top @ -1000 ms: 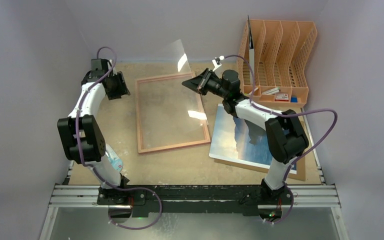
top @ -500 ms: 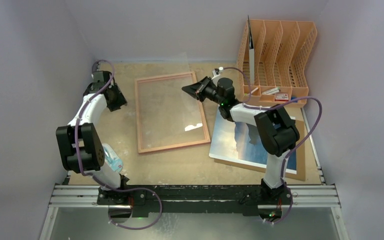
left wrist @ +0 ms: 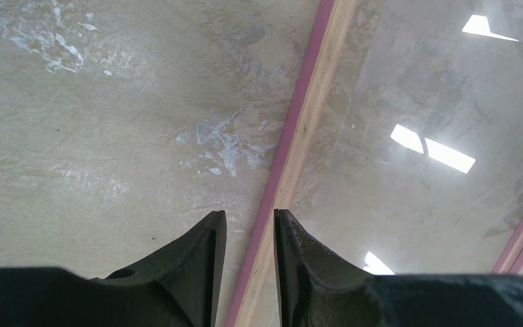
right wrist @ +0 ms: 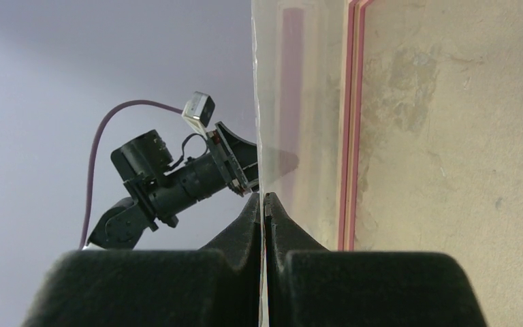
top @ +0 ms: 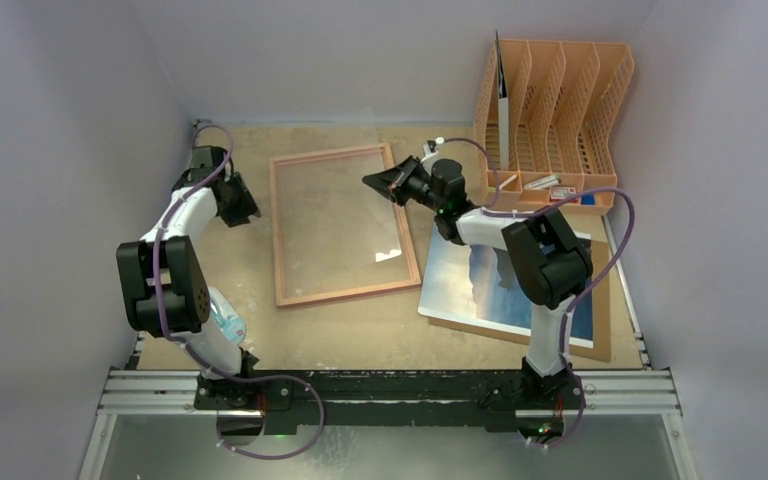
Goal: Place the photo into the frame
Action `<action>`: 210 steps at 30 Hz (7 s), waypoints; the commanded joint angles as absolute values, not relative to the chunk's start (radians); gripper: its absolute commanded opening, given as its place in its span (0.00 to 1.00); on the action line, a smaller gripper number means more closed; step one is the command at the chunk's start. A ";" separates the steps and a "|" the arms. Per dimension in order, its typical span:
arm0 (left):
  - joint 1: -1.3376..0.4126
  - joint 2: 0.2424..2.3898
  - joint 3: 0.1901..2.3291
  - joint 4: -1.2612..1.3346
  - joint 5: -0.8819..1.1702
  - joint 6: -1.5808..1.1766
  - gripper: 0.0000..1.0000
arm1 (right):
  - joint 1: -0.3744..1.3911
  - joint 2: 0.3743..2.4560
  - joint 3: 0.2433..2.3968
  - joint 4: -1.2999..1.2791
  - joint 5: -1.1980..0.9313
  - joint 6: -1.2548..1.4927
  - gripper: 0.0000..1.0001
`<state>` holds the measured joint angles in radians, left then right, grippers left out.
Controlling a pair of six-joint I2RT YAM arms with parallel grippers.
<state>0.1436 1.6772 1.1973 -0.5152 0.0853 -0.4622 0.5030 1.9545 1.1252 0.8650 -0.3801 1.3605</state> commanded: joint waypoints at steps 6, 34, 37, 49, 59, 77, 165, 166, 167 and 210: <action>0.146 1.707 1.198 -0.466 0.120 -0.506 0.31 | 0.506 2.007 1.187 0.923 -0.357 1.332 0.00; 0.143 1.871 1.180 -0.420 0.201 -0.546 0.21 | 0.506 1.996 1.171 0.984 -0.413 1.306 0.00; 0.143 1.872 1.180 -0.422 0.201 -0.546 0.21 | 0.506 2.014 1.176 0.985 -0.416 1.307 0.00; 0.115 1.891 1.185 -0.421 0.226 -0.535 0.21 | 0.507 2.072 1.220 0.935 -0.442 1.283 0.00; 0.106 1.898 1.189 -0.433 0.213 -0.533 0.21 | 0.505 2.109 1.235 0.931 -0.450 1.255 0.01; 0.106 1.889 1.195 -0.451 0.192 -0.523 0.20 | 0.488 2.148 1.249 0.989 -0.461 1.123 0.05; 0.102 1.885 1.188 -0.526 0.091 -0.512 0.24 | 0.444 2.196 1.091 1.369 -0.409 1.207 0.00; 0.101 1.886 1.187 -0.526 0.093 -0.517 0.24 | 0.443 2.201 1.091 1.380 -0.413 1.211 0.00; 0.101 1.890 1.188 -0.526 0.099 -0.520 0.24 | 0.443 2.207 1.090 1.390 -0.413 1.216 0.00; 0.084 1.909 1.213 -0.542 0.123 -0.500 0.23 | 0.437 2.203 1.161 1.078 -0.309 1.214 0.00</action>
<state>0.1032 1.8515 1.2205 -0.5179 0.1528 -0.5301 0.4374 2.2536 1.1450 1.0691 -0.3298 1.2148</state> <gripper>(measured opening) 0.234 0.005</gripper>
